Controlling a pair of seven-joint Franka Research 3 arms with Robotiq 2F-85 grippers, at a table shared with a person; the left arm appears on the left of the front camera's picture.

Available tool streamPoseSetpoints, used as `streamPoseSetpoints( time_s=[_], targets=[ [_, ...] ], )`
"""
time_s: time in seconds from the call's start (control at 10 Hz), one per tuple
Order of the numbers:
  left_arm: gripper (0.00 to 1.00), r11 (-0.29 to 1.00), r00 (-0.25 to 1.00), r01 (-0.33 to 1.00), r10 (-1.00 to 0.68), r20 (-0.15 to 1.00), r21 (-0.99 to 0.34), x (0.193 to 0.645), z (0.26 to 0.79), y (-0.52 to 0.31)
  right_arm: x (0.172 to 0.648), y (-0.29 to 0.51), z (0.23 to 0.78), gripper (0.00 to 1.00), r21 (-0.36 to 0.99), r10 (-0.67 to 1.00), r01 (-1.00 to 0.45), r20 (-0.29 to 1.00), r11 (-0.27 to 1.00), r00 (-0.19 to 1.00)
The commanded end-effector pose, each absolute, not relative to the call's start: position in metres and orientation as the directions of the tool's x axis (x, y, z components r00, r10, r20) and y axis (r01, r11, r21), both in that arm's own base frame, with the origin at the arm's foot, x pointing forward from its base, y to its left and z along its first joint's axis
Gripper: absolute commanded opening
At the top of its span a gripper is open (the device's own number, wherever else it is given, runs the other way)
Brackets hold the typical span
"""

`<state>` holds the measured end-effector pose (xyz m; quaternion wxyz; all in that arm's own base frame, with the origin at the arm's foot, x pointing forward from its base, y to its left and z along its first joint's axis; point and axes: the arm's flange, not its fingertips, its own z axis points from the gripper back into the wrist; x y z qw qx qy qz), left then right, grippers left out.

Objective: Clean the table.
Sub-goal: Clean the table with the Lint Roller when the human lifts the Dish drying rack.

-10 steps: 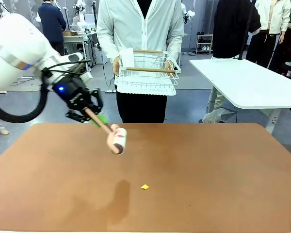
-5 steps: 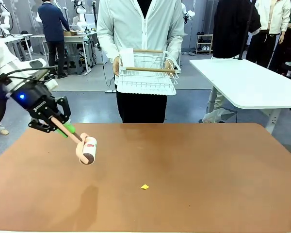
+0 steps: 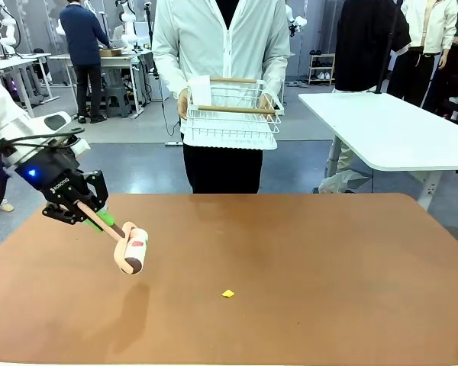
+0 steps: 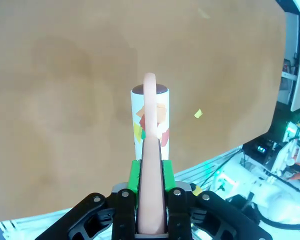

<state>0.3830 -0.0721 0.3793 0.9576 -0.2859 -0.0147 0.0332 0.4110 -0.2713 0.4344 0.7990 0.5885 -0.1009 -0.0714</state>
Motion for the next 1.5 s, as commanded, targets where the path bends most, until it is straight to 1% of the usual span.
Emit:
streamPoseSetpoints(
  time_s=[0.0,0.4,0.7,0.9,1.1,1.2,1.4],
  targets=[
    [0.19,0.82,0.999,0.029,0.002,0.053,-0.572,0.369,0.34,-0.078,0.409,-0.269,0.438,1.0,0.954,-0.229,-0.009,0.082,0.301,0.97],
    [0.19,0.811,0.999,0.035,-0.047,-0.006,-0.584,0.371,0.31,-0.099,0.409,-0.269,0.438,1.0,0.954,-0.229,-0.009,0.082,0.301,0.97],
    [0.19,0.801,1.0,-0.003,-0.013,-0.022,-0.598,0.369,0.286,-0.122,0.409,-0.269,0.438,1.0,0.954,-0.229,-0.009,0.082,0.301,0.97],
    [0.19,0.821,0.999,-0.042,0.043,-0.012,-0.57,0.371,0.266,-0.142,0.409,-0.269,0.438,1.0,0.954,-0.229,-0.009,0.082,0.301,0.97],
    [0.19,0.828,0.999,-0.024,0.043,0.019,-0.56,0.368,0.25,-0.168,0.409,-0.269,0.438,1.0,0.954,-0.229,-0.009,0.082,0.301,0.97],
    [0.19,0.829,0.999,-0.03,0.04,0.006,-0.558,0.367,0.24,-0.178,0.409,-0.269,0.438,1.0,0.954,-0.229,-0.009,0.082,0.301,0.97],
    [0.19,0.825,0.998,-0.046,0.066,0.015,-0.563,0.366,0.224,-0.195,0.409,-0.269,0.438,1.0,0.954,-0.229,-0.009,0.082,0.301,0.97]
  ],
)
